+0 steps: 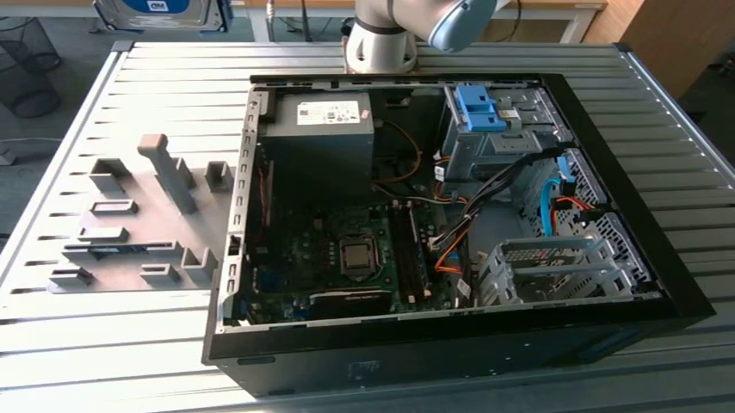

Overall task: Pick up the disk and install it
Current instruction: 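Pick up the disk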

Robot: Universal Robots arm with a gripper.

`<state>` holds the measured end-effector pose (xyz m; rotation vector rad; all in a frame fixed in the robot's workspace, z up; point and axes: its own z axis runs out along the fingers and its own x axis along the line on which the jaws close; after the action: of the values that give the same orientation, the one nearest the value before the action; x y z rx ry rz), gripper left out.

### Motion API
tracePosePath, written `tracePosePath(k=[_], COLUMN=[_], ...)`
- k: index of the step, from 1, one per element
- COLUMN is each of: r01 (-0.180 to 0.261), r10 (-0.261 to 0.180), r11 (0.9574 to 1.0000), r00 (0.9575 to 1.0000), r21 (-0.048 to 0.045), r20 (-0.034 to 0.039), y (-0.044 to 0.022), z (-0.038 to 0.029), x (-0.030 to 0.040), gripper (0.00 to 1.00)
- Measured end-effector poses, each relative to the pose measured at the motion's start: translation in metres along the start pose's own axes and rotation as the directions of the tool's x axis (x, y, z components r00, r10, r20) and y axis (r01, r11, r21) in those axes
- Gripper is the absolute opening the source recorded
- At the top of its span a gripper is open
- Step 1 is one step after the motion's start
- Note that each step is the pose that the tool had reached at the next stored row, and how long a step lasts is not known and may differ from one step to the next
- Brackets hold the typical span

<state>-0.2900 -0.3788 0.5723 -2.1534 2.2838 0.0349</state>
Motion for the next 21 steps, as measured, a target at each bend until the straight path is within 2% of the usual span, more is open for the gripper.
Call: tracePosePath(k=[12,21], r01=[0.0,0.0], r10=[0.0,0.0], r11=[1.0,1.0], r00=[1.0,1.0], r21=[0.0,-0.0001], r20=[0.0,-0.0001], y=[-0.0091,-0.0187], z=[-0.0001,-0.0003], x=[-0.0005,-0.0011], gripper=[0.36,0.36])
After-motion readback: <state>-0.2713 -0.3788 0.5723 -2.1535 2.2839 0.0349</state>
